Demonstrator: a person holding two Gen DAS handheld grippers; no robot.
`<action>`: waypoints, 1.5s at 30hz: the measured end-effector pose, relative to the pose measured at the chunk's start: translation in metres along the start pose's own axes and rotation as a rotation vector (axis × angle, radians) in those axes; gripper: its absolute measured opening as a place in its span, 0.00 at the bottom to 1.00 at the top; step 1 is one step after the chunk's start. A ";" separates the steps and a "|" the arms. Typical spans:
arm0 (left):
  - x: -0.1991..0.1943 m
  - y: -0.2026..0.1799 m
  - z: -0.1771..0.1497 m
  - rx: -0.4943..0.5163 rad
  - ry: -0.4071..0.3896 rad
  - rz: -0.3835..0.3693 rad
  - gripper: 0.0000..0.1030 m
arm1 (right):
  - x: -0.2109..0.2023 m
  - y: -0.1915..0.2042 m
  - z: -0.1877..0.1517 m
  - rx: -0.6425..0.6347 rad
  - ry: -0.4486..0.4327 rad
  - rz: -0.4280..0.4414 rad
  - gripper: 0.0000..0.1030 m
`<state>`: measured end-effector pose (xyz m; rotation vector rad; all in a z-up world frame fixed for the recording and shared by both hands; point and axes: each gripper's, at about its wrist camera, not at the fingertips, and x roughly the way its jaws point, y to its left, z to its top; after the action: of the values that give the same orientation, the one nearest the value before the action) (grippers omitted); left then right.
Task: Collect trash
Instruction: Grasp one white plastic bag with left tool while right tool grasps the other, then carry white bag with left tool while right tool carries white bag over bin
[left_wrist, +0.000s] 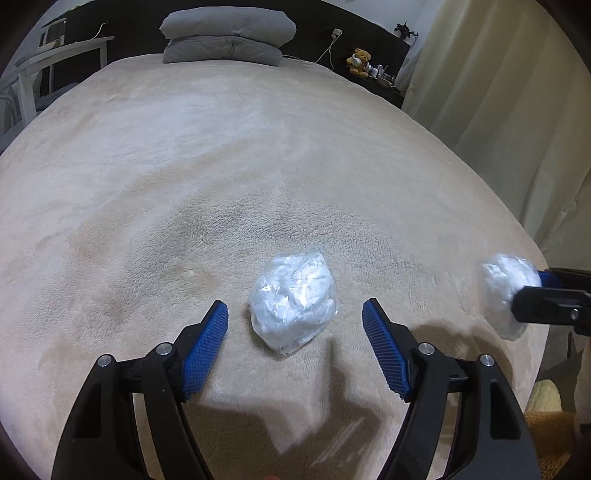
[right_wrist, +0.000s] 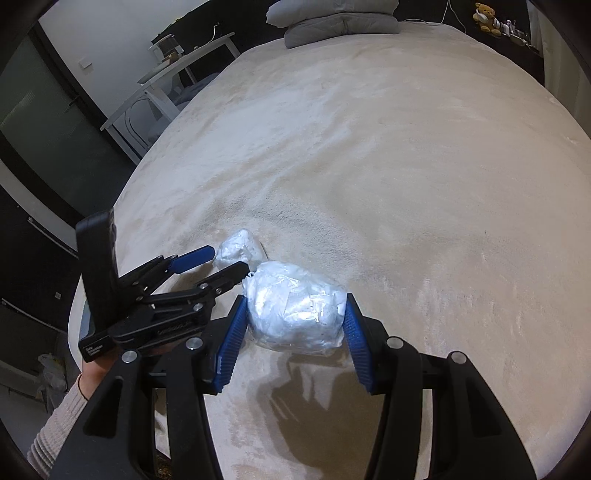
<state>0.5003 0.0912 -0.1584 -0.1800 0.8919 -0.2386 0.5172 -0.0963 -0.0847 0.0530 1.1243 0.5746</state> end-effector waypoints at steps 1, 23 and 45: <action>0.004 0.000 0.002 -0.009 0.000 -0.004 0.72 | -0.001 -0.002 -0.001 0.002 0.000 0.002 0.50; 0.003 -0.006 0.008 0.005 -0.051 0.019 0.48 | -0.031 -0.028 -0.023 0.043 -0.025 0.004 0.50; -0.107 -0.070 -0.041 0.019 -0.139 0.018 0.48 | -0.136 0.018 -0.105 0.026 -0.118 -0.003 0.50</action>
<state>0.3937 0.0515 -0.0859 -0.1691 0.7528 -0.2154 0.3781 -0.1686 -0.0119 0.1067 1.0167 0.5472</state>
